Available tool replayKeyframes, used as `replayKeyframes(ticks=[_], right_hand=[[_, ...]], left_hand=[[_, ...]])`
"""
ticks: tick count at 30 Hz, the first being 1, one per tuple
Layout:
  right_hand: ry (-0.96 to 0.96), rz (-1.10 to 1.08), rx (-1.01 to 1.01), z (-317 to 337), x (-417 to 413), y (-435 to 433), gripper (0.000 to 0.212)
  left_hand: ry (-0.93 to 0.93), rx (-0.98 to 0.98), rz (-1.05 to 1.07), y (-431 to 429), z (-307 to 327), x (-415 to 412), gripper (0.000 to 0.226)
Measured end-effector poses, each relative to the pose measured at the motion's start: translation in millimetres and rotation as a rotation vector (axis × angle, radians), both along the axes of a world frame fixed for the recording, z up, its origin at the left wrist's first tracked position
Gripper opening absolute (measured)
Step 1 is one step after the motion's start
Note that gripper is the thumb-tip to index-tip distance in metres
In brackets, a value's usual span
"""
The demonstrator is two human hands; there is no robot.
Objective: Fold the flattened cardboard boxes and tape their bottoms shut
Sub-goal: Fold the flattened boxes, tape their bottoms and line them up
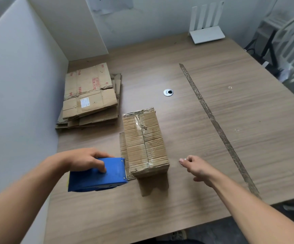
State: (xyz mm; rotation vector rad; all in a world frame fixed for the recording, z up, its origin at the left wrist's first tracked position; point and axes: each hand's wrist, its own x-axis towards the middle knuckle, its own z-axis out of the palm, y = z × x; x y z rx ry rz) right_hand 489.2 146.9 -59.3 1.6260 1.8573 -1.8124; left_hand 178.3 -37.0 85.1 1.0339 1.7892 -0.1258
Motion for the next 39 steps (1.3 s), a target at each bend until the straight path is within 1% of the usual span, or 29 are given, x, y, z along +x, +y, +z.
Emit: replayKeyframes(ticks=[3, 9, 16, 19, 21, 22, 24, 25, 26, 28, 30, 35, 39], right_hand=[[-0.059, 0.065, -0.037, -5, -8, -10, 0.037], [-0.06, 0.097, -0.13, -6, -21, -28, 0.035], [0.046, 0.017, -0.107, -15, -24, -46, 0.035], [0.048, -0.012, -0.126, -21, -24, -51, 0.042], [0.031, 0.005, -0.107, -25, -24, -52, 0.043], [0.002, 0.061, -0.055, -29, -24, -51, 0.042], [-0.1, 0.185, 0.117, -35, -23, -51, 0.043], [-0.125, 0.187, 0.202, -36, -22, -52, 0.044], [-0.113, 0.159, 0.277, -36, -20, -52, 0.043], [-0.013, 0.14, 0.448, -33, -17, -50, 0.032], [0.08, 0.219, 0.572, -32, -14, -45, 0.027], [0.069, 0.414, 0.763, -24, -15, -28, 0.019], [0.1, 0.492, 0.824, -19, -15, -21, 0.018]], left_hand=[[-0.012, -0.003, 0.016, -2, -7, 1, 0.048], [0.022, 0.033, 0.054, 4, -13, 5, 0.047], [0.025, 0.015, 0.069, 8, -12, 8, 0.046], [0.03, 0.016, 0.079, 8, -13, 9, 0.046], [0.035, 0.02, 0.083, 8, -12, 10, 0.046], [0.038, 0.022, 0.083, 8, -12, 10, 0.046], [0.043, 0.022, 0.077, 9, -10, 12, 0.046], [0.048, 0.022, 0.071, 9, -10, 12, 0.046], [0.056, 0.024, 0.065, 9, -10, 13, 0.046], [0.072, 0.024, 0.061, 9, -10, 13, 0.045], [0.072, 0.02, 0.062, 8, -10, 13, 0.044], [0.066, 0.025, 0.061, 6, -7, 15, 0.044], [0.073, 0.02, 0.057, 7, -8, 16, 0.046]])
